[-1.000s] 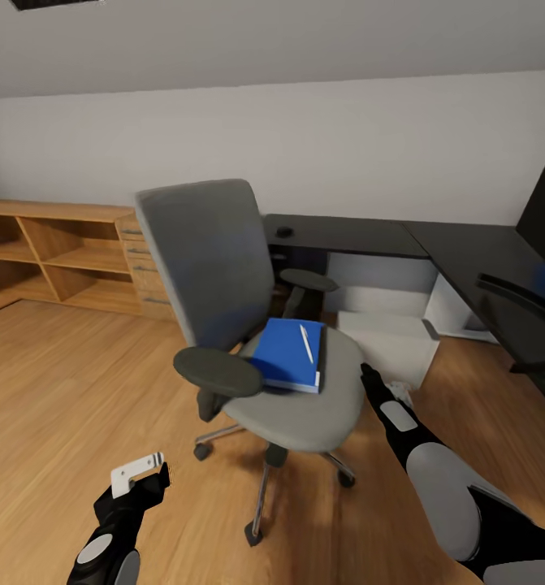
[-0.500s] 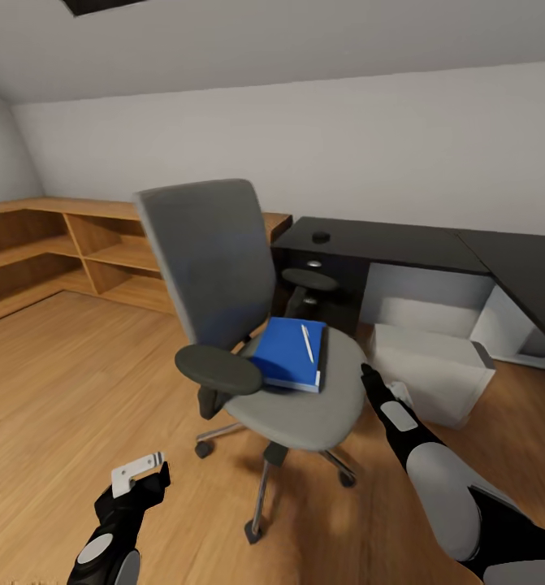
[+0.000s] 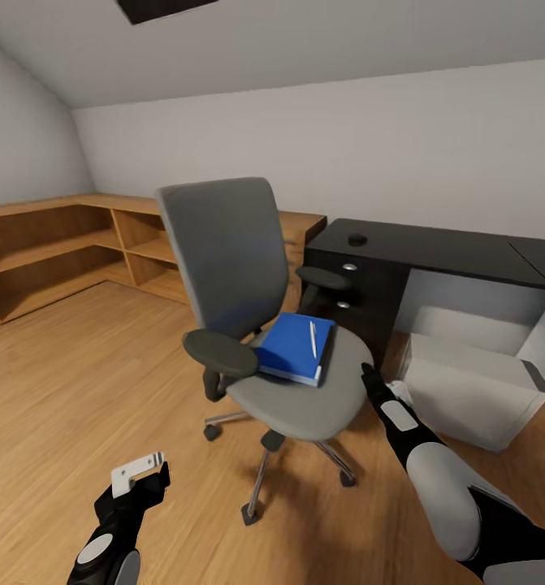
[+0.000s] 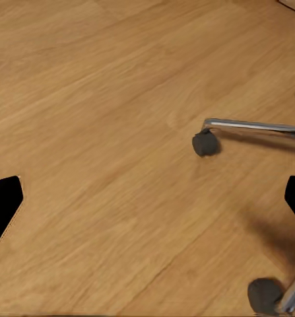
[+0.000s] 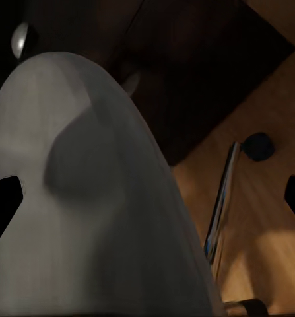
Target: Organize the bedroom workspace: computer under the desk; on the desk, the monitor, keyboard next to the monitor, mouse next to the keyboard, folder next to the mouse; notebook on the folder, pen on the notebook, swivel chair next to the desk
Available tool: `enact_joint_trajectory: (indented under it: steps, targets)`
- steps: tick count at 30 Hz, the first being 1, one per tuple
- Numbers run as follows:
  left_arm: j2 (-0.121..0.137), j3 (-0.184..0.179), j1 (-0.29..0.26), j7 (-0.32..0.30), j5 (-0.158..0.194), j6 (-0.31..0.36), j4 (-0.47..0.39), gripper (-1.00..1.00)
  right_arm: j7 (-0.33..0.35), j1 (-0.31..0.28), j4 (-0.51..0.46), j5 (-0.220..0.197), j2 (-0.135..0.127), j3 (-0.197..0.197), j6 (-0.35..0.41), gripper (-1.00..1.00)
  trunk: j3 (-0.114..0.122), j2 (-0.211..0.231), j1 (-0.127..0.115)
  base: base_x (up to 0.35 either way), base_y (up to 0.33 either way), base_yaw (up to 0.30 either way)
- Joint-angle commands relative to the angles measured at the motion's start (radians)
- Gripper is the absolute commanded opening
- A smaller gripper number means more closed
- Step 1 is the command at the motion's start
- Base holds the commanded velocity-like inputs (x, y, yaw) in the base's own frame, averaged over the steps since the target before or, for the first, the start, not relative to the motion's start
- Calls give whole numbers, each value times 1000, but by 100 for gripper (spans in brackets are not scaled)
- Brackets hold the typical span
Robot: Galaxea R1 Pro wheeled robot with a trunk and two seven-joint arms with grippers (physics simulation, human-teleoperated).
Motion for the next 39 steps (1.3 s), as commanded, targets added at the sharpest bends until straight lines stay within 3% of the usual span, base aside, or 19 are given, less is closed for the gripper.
enact_joint_trajectory:
  steps: [1, 21, 39]
  targets:
    - [0, -1, 0, 7, 10, 2, -1, 100, 4, 0, 9, -15, 2, 8, -4, 100, -1, 0, 0, 0, 0, 262]
    - [0, -4, 0, 6, 10, 2, -1, 100, 4, -1, 6, -15, 2, 8, -4, 100, -1, 0, 0, 213, 0, 248]
    - [-1, -5, -1, 6, 10, 4, -1, 100, 5, -1, 0, -12, 4, 9, -2, 100, -1, 0, 0, -70, 0, 9]
